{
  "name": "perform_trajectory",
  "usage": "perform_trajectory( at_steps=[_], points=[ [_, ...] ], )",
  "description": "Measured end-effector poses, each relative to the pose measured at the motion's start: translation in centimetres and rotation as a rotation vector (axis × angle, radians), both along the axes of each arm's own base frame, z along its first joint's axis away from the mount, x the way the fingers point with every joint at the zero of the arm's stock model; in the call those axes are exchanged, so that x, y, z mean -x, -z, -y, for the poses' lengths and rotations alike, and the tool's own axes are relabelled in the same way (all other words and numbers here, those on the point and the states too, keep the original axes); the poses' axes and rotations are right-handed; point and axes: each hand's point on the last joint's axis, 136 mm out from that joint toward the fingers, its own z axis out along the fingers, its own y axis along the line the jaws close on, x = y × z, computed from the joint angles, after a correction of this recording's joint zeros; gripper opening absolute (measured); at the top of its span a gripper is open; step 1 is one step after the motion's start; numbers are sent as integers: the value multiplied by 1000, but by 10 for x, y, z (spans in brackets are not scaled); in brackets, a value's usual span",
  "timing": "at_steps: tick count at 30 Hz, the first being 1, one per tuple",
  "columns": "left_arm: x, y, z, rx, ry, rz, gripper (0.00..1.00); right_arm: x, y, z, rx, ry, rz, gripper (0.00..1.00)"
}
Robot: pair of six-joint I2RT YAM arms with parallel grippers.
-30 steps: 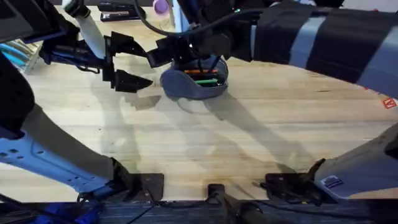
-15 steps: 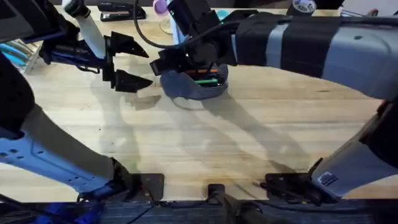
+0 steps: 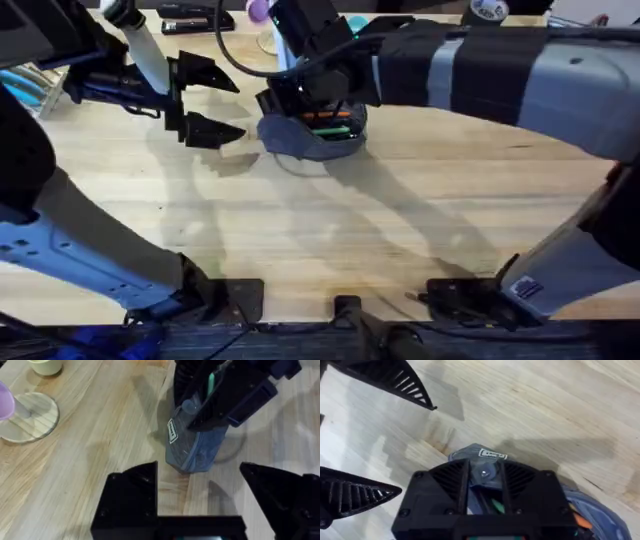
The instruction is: Unzip the bag, pick up the pens from the table one at a time and place them inside, then zip the bag closed.
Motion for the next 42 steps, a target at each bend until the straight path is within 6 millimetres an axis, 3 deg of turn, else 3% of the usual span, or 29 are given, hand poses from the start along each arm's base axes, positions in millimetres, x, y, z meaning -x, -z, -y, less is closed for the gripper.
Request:
perform_trajectory(
  at_steps=[5, 18, 23, 24, 29, 32, 33, 42],
  points=[
    [0, 0, 0, 0, 0, 0, 993, 0, 0, 0, 0, 0, 0, 42],
    [0, 0, 0, 0, 0, 0, 993, 0, -1, 0, 33, -56, 36, 31],
    [0, 0, 0, 0, 0, -1, 993, 2, -16, 0, 27, -81, 68, 31],
    [2, 0, 1, 4, 0, -10, 993, 4, -32, 0, 9, -92, 91, 31],
    [3, -1, 4, 8, 9, -20, 994, 4, -32, 0, 11, -94, 93, 31],
    [4, -1, 11, 8, 30, -21, 994, 4, -32, 0, 12, -94, 93, 31],
    [-2, 2, 39, -17, 127, 52, 993, 4, -32, 0, 12, -94, 93, 31],
    [-22, 5, 53, -35, 118, 93, 993, 4, -32, 0, 11, -94, 94, 31]
  ],
)
